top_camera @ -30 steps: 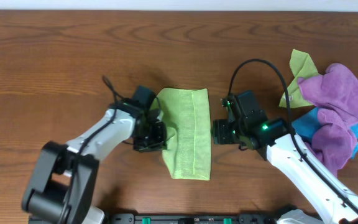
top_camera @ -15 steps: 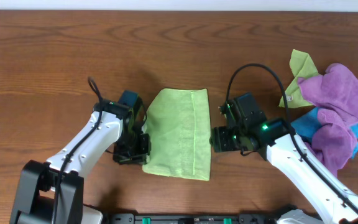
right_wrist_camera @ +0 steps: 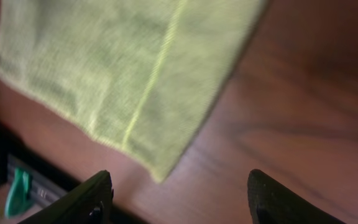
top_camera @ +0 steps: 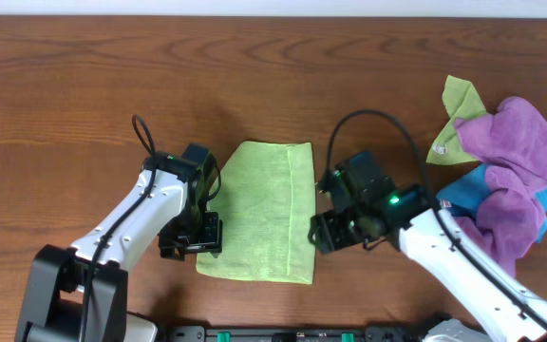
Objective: Fold the cloth
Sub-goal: 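Lower the green cloth flat onto the table and open the left gripper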
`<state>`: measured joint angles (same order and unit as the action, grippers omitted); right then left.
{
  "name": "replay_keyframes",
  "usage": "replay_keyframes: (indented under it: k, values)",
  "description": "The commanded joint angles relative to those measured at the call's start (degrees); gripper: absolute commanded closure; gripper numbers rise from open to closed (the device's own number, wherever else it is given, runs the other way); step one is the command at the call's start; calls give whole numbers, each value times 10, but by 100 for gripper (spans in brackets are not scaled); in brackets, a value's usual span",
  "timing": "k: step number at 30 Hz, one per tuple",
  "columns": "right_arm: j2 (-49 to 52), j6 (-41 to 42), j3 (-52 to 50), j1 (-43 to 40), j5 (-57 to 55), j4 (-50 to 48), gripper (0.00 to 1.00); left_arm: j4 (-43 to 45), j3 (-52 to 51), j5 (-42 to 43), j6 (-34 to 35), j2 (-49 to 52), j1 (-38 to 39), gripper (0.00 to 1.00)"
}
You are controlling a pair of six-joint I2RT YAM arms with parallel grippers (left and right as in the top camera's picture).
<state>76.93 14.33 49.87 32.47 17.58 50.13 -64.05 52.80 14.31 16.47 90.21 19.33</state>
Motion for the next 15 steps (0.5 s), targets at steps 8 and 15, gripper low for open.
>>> replay_keyframes:
  k: [8,15]
  values:
    - [28,-10,10,108,-2,2,29,18,10,-12,5,-3,-5,35]
    - [88,1,10,166,-9,-16,28,43,10,1,16,-3,-82,37]
